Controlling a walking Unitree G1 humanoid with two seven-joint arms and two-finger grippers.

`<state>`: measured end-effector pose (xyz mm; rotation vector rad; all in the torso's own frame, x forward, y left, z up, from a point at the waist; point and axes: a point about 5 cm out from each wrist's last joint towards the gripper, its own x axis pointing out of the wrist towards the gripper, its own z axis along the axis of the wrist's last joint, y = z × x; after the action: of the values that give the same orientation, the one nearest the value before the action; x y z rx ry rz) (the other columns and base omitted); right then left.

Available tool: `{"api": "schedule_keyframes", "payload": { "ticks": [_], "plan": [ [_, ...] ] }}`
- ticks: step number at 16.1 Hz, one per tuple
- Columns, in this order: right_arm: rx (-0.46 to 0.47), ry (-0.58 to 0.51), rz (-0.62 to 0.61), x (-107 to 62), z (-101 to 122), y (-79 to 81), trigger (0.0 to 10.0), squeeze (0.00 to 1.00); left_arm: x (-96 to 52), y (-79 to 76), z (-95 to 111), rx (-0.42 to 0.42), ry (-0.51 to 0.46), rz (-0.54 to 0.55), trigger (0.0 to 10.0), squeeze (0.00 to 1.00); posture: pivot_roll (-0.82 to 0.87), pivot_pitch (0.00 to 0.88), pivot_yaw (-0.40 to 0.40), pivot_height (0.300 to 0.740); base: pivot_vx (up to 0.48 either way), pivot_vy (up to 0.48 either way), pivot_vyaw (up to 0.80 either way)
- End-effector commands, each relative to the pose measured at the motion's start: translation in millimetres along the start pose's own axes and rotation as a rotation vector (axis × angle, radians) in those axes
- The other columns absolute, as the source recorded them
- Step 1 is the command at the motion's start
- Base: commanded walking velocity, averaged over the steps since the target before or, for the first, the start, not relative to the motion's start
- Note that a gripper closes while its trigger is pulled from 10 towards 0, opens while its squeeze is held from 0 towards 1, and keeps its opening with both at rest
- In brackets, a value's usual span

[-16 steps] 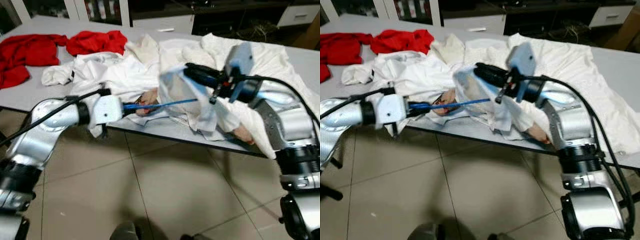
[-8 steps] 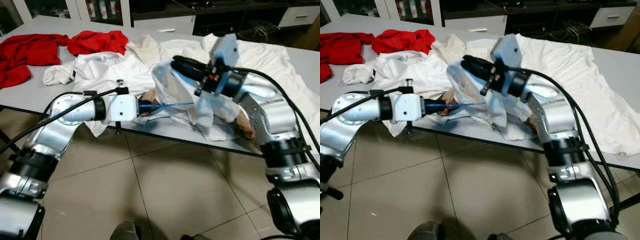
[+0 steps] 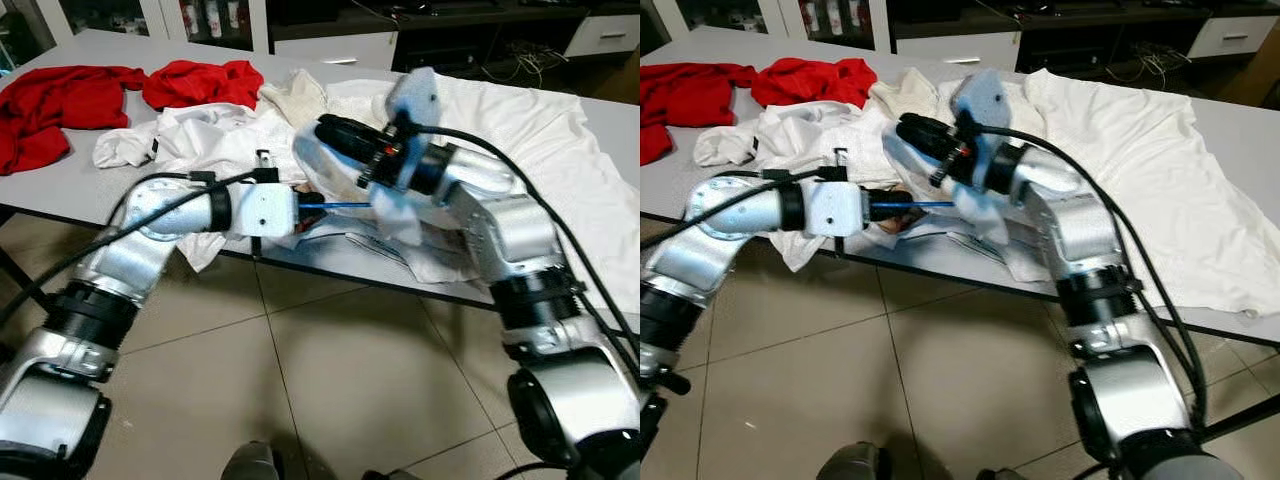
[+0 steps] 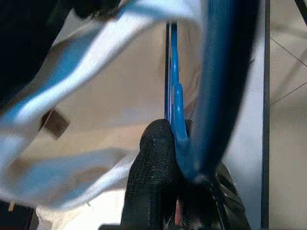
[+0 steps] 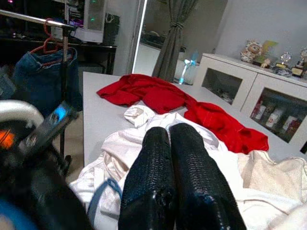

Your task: Hang hanger

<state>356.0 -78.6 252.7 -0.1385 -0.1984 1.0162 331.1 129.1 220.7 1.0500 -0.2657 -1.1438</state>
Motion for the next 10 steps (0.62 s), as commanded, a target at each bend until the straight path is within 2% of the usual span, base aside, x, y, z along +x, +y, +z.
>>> {"api": "schedule_keyframes", "payload": {
  "ticks": [1, 8, 9, 10],
  "plan": [
    [-0.003, -0.003, -0.016, 2.9, 6, -2.5, 0.0, 0.0, 2.0, 5.9, 5, 0.035, -0.013, 0.002, 10.0, 0.0, 0.2, 0.004, -0.019, 0.74, 0.0, 0.0, 0.0],
    [0.083, 0.01, -0.099, 25.3, 10, -4.7, 0.0, 0.0, 17.6, 7.3, 15, 0.051, -0.061, 0.004, 10.0, 0.0, 0.19, 0.003, -0.021, 0.74, 0.0, 0.0, 0.0],
    [0.084, 0.023, -0.109, 26.3, 9, -5.4, 3.9, 0.0, 18.7, 7.4, 15, 0.049, -0.065, 0.007, 10.0, 0.0, 0.19, 0.004, -0.021, 0.74, 0.0, 0.0, 0.0],
    [0.082, 0.041, -0.119, 26.6, 8, -6.3, 10.0, 0.0, 19.5, 7.3, 15, 0.045, -0.067, 0.013, 10.0, 0.0, 0.19, 0.004, -0.022, 0.74, 0.0, 0.0, 0.0]
  ]
}}
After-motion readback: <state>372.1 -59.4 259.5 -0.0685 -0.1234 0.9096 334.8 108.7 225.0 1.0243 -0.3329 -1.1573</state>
